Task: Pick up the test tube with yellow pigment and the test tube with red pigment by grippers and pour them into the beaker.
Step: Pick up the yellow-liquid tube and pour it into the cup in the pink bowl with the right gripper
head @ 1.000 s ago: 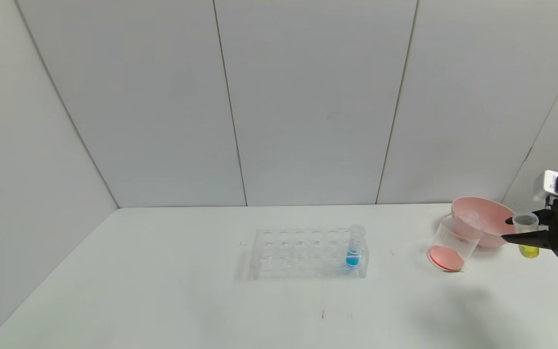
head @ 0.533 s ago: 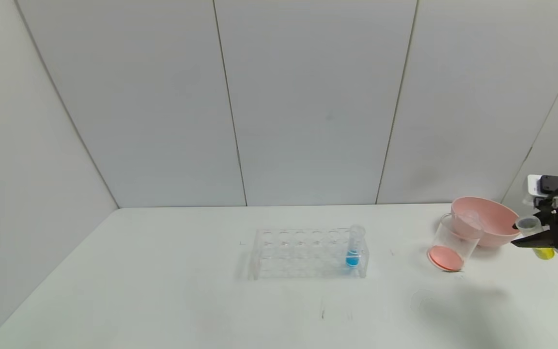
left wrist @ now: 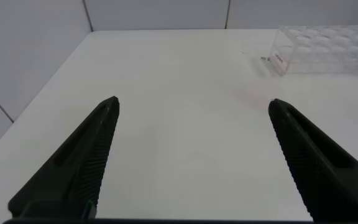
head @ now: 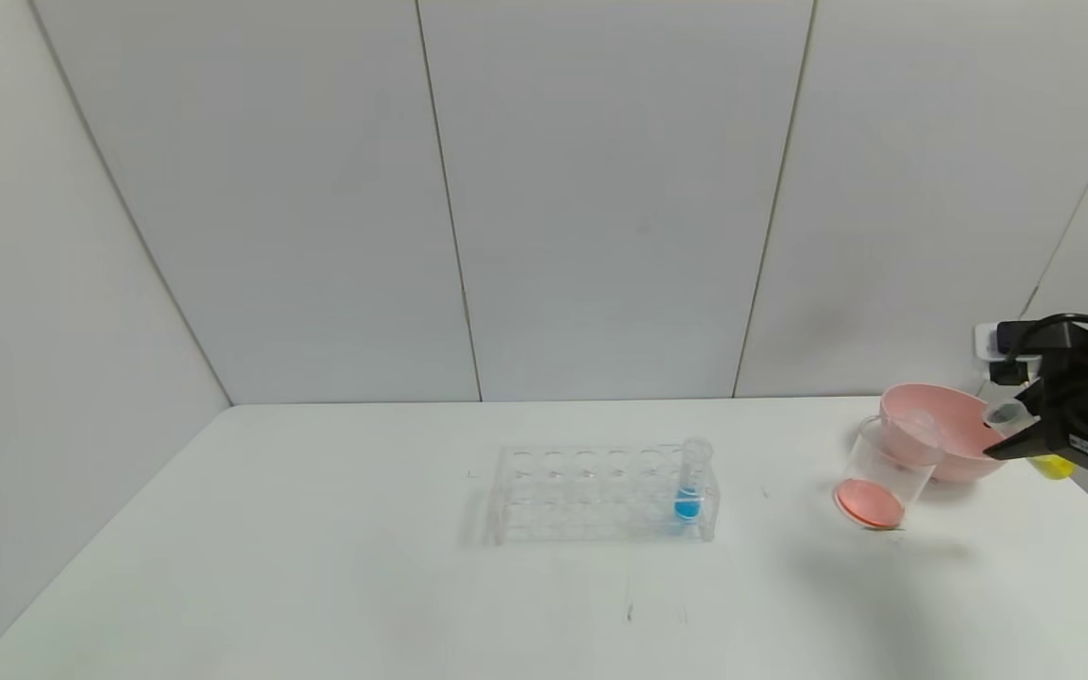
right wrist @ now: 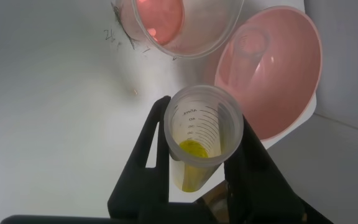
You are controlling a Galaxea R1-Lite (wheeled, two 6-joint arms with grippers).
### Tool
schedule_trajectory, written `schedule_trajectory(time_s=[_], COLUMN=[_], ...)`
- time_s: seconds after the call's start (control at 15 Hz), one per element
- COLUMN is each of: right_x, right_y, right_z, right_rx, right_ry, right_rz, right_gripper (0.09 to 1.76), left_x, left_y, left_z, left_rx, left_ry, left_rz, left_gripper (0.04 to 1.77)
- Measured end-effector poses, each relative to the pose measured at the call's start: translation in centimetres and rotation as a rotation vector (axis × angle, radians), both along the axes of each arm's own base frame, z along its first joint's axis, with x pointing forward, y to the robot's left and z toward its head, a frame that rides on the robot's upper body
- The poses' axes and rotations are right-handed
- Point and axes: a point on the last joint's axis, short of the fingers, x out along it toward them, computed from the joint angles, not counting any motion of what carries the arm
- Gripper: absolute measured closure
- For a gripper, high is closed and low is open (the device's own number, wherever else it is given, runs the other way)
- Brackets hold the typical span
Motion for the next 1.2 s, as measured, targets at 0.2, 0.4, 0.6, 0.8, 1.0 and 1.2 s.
schedule_trajectory(time_s=[0.2,0.4,0.6,0.8,1.0,1.2], right_x=[1.3,2.0,2.7,3.5,3.7,4.6], right_y=[0.4,1.2,1.9,2.4,2.8,3.7], right_z=[0.3,0.9,1.5,1.2,1.6,1.3], right_rx=[-0.075,-0.116,-0.139,-0.179,-0.230,-0.242], right_ry=[0.013,0.053,0.078,0.089,0.141,0.141], right_rz=[-0.013,-0.004,0.010,0.014,0.015,0.038], right_gripper=[1.29,1.29,1.29,1.29,1.29,1.29], left_x=[0.0,0.0,0.0,0.0,0.0,0.0], left_y=[0.0,0.0,0.0,0.0,0.0,0.0], left_z=[0.0,0.0,0.0,0.0,0.0,0.0], left_rx=[0.000,0.000,0.000,0.000,0.000,0.000], left_ry=[0.000,0.000,0.000,0.000,0.000,0.000], left_rz=[0.000,0.000,0.000,0.000,0.000,0.000], left_gripper=[0.09,0.09,0.09,0.09,0.09,0.09])
